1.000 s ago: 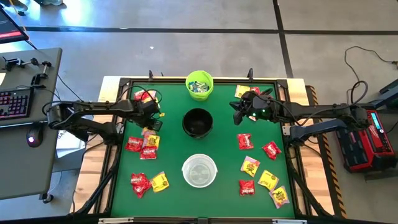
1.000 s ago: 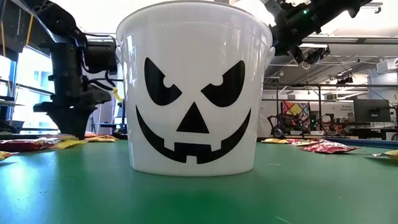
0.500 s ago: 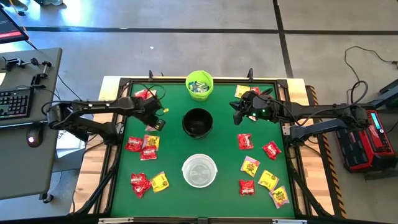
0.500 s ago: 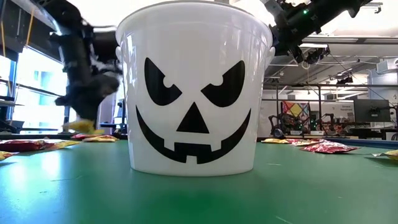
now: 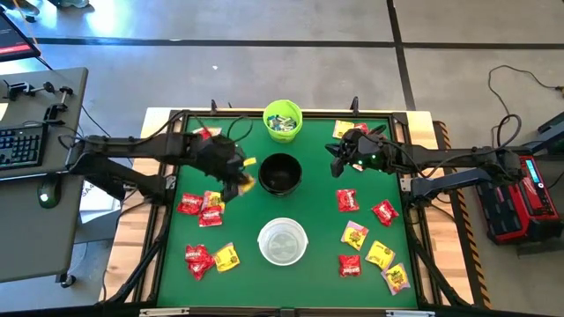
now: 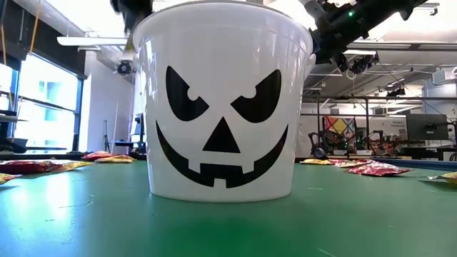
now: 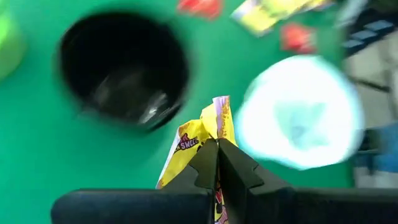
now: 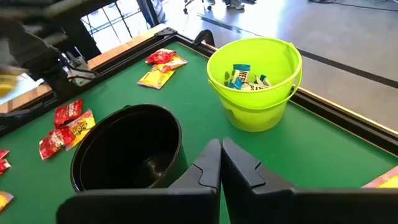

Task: Sort candy by brand, put in halloween buckets
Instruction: Put the yellow chocolate into the white bucket

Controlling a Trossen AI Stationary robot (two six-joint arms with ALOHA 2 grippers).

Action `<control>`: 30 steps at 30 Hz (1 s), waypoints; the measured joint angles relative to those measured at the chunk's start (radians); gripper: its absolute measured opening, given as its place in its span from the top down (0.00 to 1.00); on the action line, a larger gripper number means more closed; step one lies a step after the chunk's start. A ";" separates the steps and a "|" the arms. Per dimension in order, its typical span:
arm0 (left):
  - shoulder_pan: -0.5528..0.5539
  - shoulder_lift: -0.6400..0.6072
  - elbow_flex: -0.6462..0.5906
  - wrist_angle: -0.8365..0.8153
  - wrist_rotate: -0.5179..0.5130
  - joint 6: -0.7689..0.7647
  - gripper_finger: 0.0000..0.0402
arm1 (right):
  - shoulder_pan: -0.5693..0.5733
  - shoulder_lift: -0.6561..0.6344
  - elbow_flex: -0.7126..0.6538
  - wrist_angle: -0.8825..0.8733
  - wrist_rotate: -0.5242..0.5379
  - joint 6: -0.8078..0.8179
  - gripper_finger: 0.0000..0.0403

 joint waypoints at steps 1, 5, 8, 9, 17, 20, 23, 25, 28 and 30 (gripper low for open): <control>-0.039 0.005 0.027 0.021 -0.009 -0.012 0.99 | 0.000 0.000 0.000 0.000 -0.003 -0.003 1.00; -0.191 0.063 0.114 0.076 -0.094 -0.067 0.99 | 0.000 0.000 0.000 0.000 -0.055 -0.027 1.00; -0.272 0.141 0.166 0.079 -0.141 -0.080 0.99 | 0.007 0.000 0.000 0.000 -0.071 -0.037 1.00; -0.294 0.173 0.181 0.082 -0.143 -0.078 0.99 | 0.010 0.000 0.000 0.000 -0.071 -0.045 1.00; -0.378 0.407 0.259 0.108 -0.139 -0.022 0.99 | 0.033 0.000 0.000 0.000 -0.071 -0.042 1.00; -0.380 0.471 0.274 0.146 -0.120 -0.027 0.99 | 0.041 0.002 0.000 -0.001 -0.066 -0.052 1.00; -0.377 0.536 0.303 0.139 -0.098 -0.023 0.99 | 0.046 0.002 0.000 -0.001 -0.040 -0.057 1.00; -0.369 0.582 0.327 0.135 -0.073 -0.022 0.99 | 0.046 0.002 0.000 -0.001 -0.034 -0.065 1.00; -0.354 0.641 0.366 0.136 -0.061 -0.020 0.99 | 0.045 0.002 0.000 -0.002 -0.030 -0.071 1.00; -0.338 0.668 0.390 0.128 -0.061 -0.015 0.99 | 0.044 0.002 0.000 -0.003 -0.026 -0.072 1.00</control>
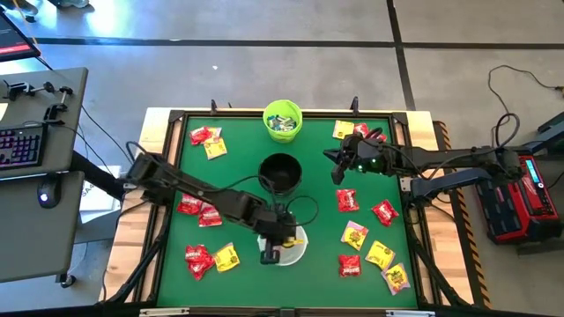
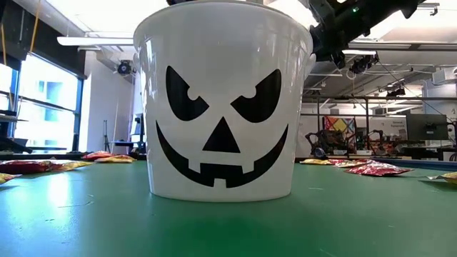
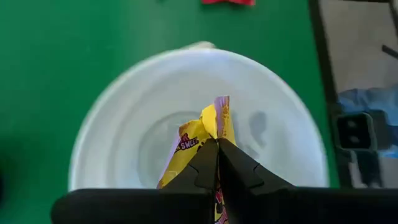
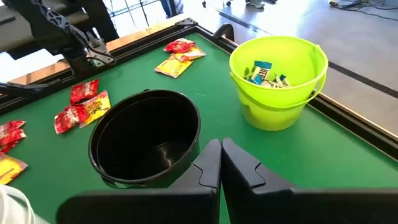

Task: Sort candy by brand, put in halloween buckets
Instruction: Put the yellow chocolate into the white bucket

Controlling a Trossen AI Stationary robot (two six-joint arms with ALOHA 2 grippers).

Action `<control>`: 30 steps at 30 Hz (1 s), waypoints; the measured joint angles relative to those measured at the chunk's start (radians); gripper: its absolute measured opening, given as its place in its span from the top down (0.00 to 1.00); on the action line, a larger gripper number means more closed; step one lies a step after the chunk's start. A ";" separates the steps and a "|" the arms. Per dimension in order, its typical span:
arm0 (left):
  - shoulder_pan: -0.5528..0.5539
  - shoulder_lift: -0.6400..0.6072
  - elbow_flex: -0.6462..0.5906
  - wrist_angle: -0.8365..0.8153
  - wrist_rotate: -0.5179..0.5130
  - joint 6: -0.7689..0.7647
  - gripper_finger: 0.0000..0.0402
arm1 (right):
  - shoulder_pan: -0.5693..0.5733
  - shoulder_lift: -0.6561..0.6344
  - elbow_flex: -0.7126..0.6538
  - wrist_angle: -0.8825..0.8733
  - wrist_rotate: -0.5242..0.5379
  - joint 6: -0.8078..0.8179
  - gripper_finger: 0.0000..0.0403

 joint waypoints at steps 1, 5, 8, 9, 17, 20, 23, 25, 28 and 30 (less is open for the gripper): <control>0.007 0.014 0.014 -0.010 0.000 0.001 0.99 | 0.000 0.000 0.000 0.000 0.001 0.000 1.00; 0.028 0.054 0.048 -0.063 -0.003 0.029 0.99 | 0.000 0.000 0.000 -0.004 0.002 0.000 1.00; 0.034 0.071 0.061 -0.061 -0.003 0.048 0.99 | 0.000 0.000 0.000 -0.008 0.002 -0.001 1.00; 0.034 0.076 0.062 -0.060 -0.003 0.048 0.99 | 0.000 0.000 0.000 -0.013 0.002 -0.005 1.00; 0.031 0.112 0.061 -0.072 -0.003 0.040 0.99 | 0.000 0.000 0.000 -0.038 0.001 -0.027 1.00; 0.031 0.110 0.061 -0.071 -0.003 0.038 0.95 | 0.000 0.000 0.000 -0.039 -0.007 -0.036 1.00; 0.031 0.103 0.062 -0.071 -0.003 0.037 0.90 | 0.000 0.000 0.000 -0.039 -0.023 -0.032 1.00; 0.027 0.096 0.074 -0.097 -0.004 0.032 0.86 | 0.000 0.000 0.000 -0.044 -0.028 -0.022 0.99; 0.021 0.084 0.097 -0.107 -0.031 0.004 0.80 | 0.006 0.000 0.000 -0.052 -0.038 -0.013 0.95; 0.014 0.062 0.102 -0.116 -0.063 -0.004 0.78 | 0.019 -0.003 0.000 -0.064 -0.042 0.011 0.90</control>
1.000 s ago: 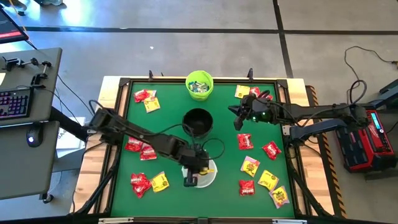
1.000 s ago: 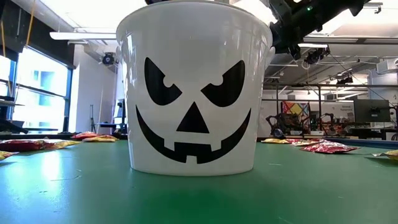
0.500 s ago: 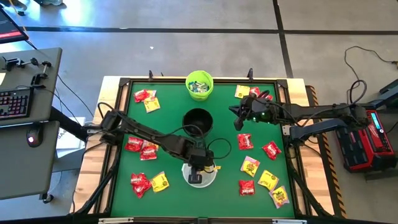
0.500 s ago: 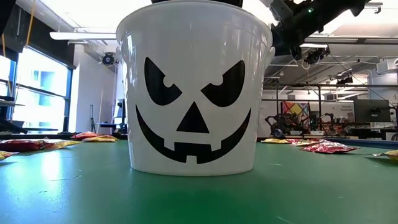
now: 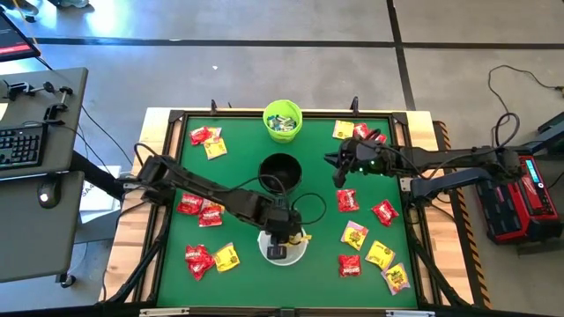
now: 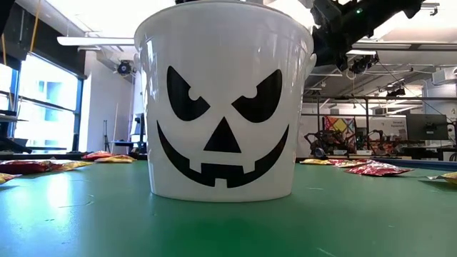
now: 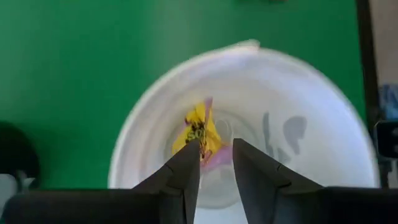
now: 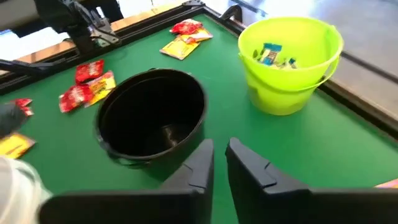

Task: Sort candy by brand, put in halloween buckets
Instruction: Put the yellow chocolate into the white bucket

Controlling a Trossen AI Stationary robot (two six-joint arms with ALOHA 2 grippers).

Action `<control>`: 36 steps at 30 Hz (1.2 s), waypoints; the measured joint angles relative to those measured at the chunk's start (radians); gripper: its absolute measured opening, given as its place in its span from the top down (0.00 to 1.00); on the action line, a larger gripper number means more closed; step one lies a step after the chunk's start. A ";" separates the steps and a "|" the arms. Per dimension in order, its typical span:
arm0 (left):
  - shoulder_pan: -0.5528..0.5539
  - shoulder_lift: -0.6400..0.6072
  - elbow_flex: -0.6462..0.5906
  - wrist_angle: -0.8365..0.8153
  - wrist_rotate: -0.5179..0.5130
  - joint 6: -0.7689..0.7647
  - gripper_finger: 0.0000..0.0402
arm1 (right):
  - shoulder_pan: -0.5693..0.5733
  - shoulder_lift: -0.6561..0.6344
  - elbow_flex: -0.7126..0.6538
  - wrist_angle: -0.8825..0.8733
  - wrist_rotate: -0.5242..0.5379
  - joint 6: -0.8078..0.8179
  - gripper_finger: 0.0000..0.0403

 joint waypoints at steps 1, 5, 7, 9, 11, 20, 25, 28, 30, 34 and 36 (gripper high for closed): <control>-0.004 -0.016 0.002 0.003 -0.016 -0.002 0.78 | 0.010 -0.004 0.000 -0.014 -0.005 0.017 0.87; -0.023 -0.086 0.004 0.004 -0.089 -0.001 0.82 | 0.073 -0.017 0.002 -0.104 -0.015 0.110 0.76; -0.034 -0.124 -0.007 0.011 -0.119 -0.001 0.87 | 0.120 -0.018 0.002 -0.158 -0.016 0.168 0.71; -0.040 -0.164 -0.031 0.035 -0.124 -0.002 0.93 | 0.179 -0.017 0.002 -0.239 -0.016 0.235 0.66; -0.047 -0.209 -0.070 0.071 -0.124 -0.002 0.98 | 0.249 -0.016 0.002 -0.308 -0.016 0.306 0.62; -0.056 -0.387 -0.324 0.429 -0.079 -0.031 1.00 | 0.512 0.077 0.002 -0.619 -0.030 0.647 0.51; -0.056 -0.452 -0.429 0.547 -0.066 -0.088 1.00 | 0.554 0.174 0.001 -0.561 -0.117 0.695 0.47; -0.065 -0.486 -0.453 0.543 -0.069 -0.112 1.00 | 0.558 0.233 0.001 -0.479 -0.149 0.692 0.46; -0.074 -0.508 -0.467 0.559 -0.073 -0.115 1.00 | 0.558 0.271 0.001 -0.458 -0.170 0.680 0.46; -0.096 -0.540 -0.495 0.594 -0.073 -0.122 1.00 | 0.558 0.346 0.001 -0.440 -0.201 0.645 0.47; -0.108 -0.547 -0.500 0.583 -0.074 -0.132 1.00 | 0.565 0.381 0.001 -0.428 -0.204 0.623 0.49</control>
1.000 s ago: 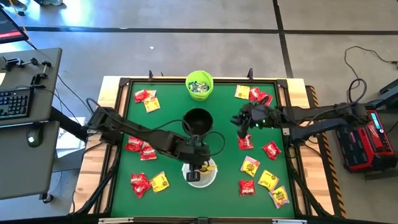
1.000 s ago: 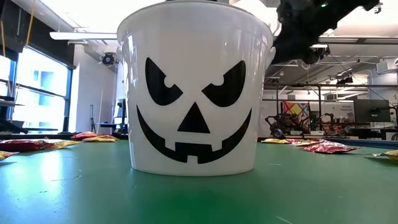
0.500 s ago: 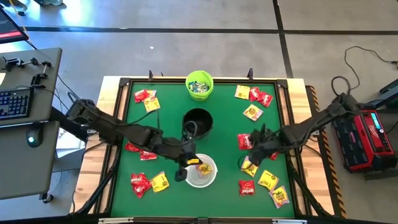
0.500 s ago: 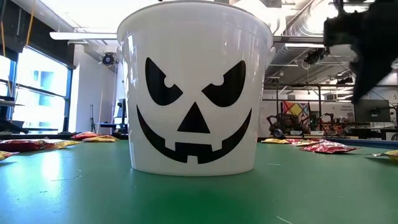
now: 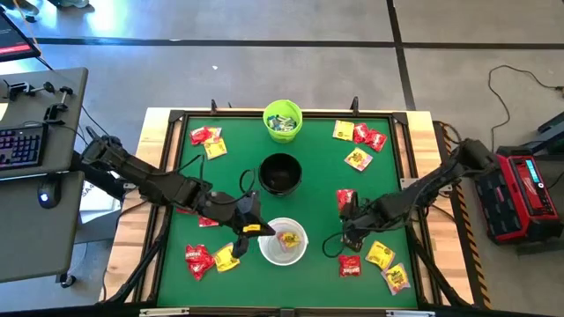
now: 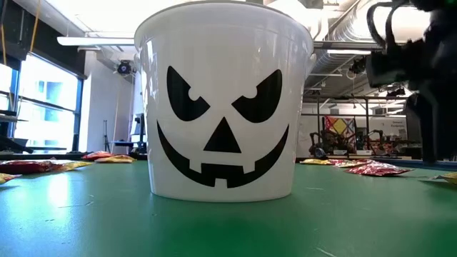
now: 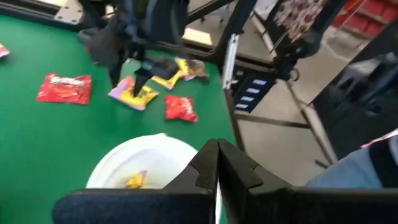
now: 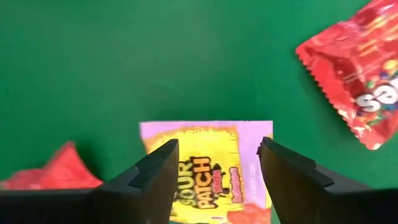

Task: Sort candy by brand, put in halloween buckets
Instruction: Put the yellow chocolate into the white bucket

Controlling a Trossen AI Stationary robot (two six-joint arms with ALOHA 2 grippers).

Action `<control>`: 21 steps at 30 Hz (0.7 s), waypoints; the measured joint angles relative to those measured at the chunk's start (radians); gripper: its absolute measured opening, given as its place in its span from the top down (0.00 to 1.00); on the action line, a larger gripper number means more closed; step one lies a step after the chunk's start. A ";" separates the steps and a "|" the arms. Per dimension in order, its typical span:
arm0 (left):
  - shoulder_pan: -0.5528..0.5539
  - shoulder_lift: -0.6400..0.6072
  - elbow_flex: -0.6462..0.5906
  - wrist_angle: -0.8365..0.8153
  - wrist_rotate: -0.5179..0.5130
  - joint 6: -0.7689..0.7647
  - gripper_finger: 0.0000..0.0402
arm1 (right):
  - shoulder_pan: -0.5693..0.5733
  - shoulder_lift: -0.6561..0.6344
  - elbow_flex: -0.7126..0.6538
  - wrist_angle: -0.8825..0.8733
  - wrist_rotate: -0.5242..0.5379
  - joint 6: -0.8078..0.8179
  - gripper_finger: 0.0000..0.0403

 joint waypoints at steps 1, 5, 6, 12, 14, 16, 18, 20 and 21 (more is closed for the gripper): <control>-0.005 0.000 0.001 0.001 -0.001 -0.004 1.00 | 0.001 0.015 0.000 0.001 -0.007 -0.018 0.50; -0.034 0.002 0.000 -0.012 -0.030 -0.019 1.00 | 0.001 0.060 0.000 0.017 -0.046 -0.032 0.55; -0.040 0.002 0.000 -0.015 -0.038 -0.024 1.00 | 0.001 0.068 0.000 0.022 -0.050 -0.032 0.57; -0.081 0.002 0.000 -0.017 -0.077 -0.038 1.00 | 0.001 0.087 0.000 0.037 -0.066 -0.050 0.73; -0.094 0.002 0.000 -0.023 -0.079 -0.046 1.00 | -0.001 0.086 0.000 0.039 -0.067 -0.054 0.81; -0.104 0.002 0.000 -0.022 -0.089 -0.047 1.00 | -0.002 0.085 0.002 0.037 -0.067 -0.065 0.90; -0.115 0.002 0.000 -0.023 -0.111 -0.044 1.00 | -0.001 0.085 0.015 0.035 -0.065 -0.077 0.97; -0.121 0.002 0.000 -0.025 -0.128 -0.038 1.00 | -0.001 0.085 0.038 0.029 -0.058 -0.077 0.98; -0.122 0.002 0.000 -0.025 -0.130 -0.038 1.00 | -0.001 0.085 0.051 0.031 -0.057 -0.078 0.98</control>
